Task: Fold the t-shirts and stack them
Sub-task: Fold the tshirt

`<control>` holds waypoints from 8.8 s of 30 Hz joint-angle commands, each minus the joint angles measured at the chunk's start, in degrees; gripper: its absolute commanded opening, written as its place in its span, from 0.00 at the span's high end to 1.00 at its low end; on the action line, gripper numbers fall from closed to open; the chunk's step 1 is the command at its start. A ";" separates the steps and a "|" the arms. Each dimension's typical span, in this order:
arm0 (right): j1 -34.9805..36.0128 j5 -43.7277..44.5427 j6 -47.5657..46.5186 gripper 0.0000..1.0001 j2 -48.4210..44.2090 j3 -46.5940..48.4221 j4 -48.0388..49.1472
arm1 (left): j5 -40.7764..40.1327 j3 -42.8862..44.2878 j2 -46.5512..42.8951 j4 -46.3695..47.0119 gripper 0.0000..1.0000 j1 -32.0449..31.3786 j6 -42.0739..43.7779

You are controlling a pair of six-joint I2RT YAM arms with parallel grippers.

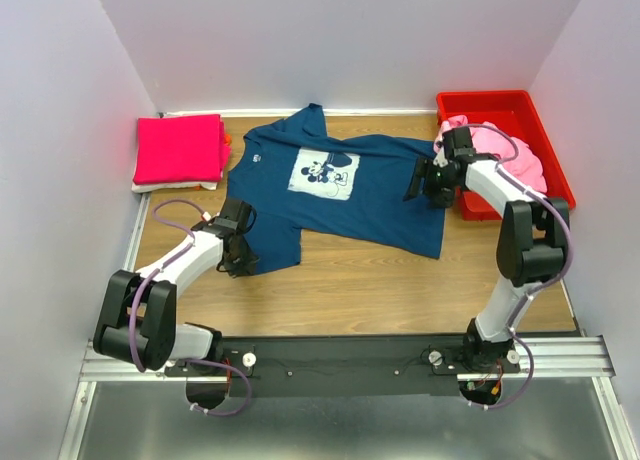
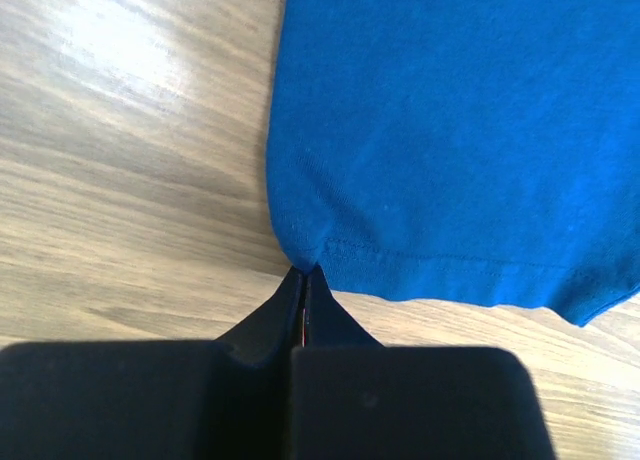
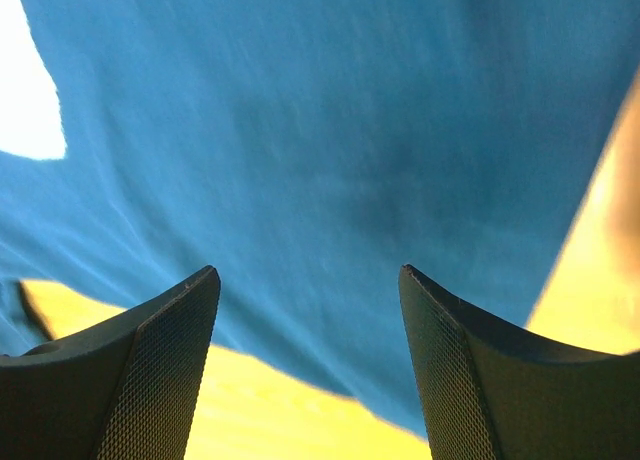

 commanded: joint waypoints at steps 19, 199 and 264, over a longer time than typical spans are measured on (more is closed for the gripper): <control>0.00 15.78 7.70 0.51 -16.87 -19.73 -11.39 | -1.90 13.15 4.09 1.17 1.00 0.26 12.83; -1.85 9.83 10.25 0.33 -9.82 -1.51 -15.71 | 10.67 49.93 34.07 10.99 0.41 9.04 34.27; 0.09 13.32 8.66 0.54 -6.42 -8.14 -17.63 | 10.31 29.42 20.52 14.61 0.49 5.79 25.57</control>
